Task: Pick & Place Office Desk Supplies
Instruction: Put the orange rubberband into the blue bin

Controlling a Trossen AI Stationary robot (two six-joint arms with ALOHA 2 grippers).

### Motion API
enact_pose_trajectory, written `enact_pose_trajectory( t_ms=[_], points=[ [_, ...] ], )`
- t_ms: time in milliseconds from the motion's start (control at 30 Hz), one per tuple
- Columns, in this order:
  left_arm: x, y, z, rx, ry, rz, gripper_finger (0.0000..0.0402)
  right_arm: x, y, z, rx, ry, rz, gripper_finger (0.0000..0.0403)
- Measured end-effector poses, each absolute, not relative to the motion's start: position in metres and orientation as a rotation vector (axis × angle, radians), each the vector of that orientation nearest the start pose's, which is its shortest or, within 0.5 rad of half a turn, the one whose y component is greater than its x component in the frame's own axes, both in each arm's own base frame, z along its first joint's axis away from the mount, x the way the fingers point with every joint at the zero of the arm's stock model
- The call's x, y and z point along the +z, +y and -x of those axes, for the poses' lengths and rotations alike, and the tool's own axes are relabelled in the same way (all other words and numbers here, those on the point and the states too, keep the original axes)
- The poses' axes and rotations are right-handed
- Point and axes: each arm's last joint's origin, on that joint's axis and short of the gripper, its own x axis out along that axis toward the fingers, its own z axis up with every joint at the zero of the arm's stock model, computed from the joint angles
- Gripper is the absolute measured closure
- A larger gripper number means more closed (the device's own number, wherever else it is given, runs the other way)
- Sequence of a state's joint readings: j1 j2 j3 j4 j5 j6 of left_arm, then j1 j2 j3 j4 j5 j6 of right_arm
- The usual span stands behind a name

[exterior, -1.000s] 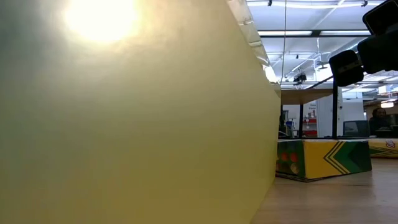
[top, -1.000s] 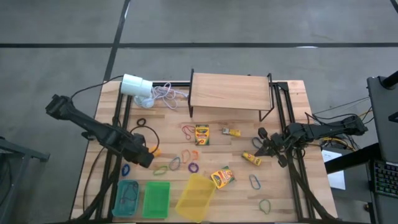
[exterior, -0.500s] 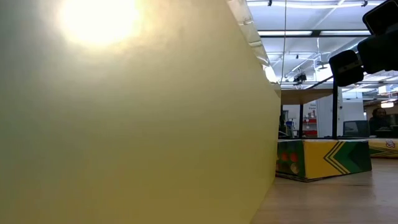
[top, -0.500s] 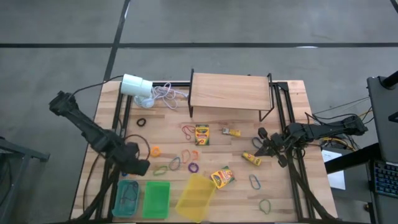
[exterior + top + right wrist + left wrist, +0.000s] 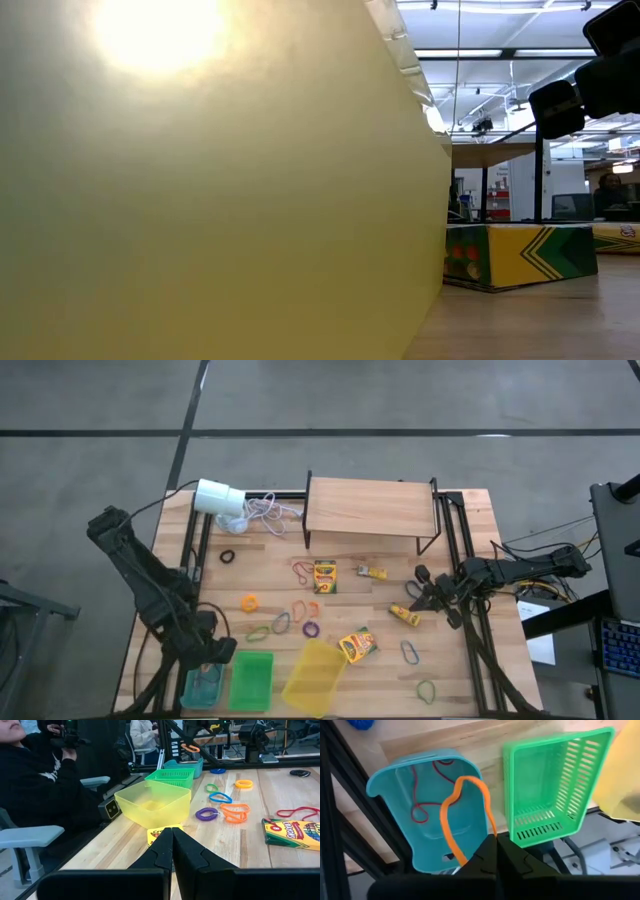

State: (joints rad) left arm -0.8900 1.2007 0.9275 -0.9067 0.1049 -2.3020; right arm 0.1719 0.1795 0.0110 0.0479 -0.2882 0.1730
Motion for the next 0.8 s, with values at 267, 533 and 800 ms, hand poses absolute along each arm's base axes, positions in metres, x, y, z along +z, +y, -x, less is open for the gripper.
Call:
enact_pose_trajectory(
  t_ms=[267,533,800],
  points=[
    [0.245,-0.183,-0.131,0.718,1.451,1.388,0.0398,0.157,0.026,-0.104,0.448,0.161,-0.177,0.0394],
    [0.237,-0.189,-0.13,0.763,1.458,1.362,0.0398,0.157,0.026,-0.104,0.448,0.161,-0.177,0.0394],
    [0.223,-0.197,-0.134,0.827,1.485,1.314,0.0398,0.157,0.026,-0.104,0.448,0.161,-0.176,0.0394]
  ],
)
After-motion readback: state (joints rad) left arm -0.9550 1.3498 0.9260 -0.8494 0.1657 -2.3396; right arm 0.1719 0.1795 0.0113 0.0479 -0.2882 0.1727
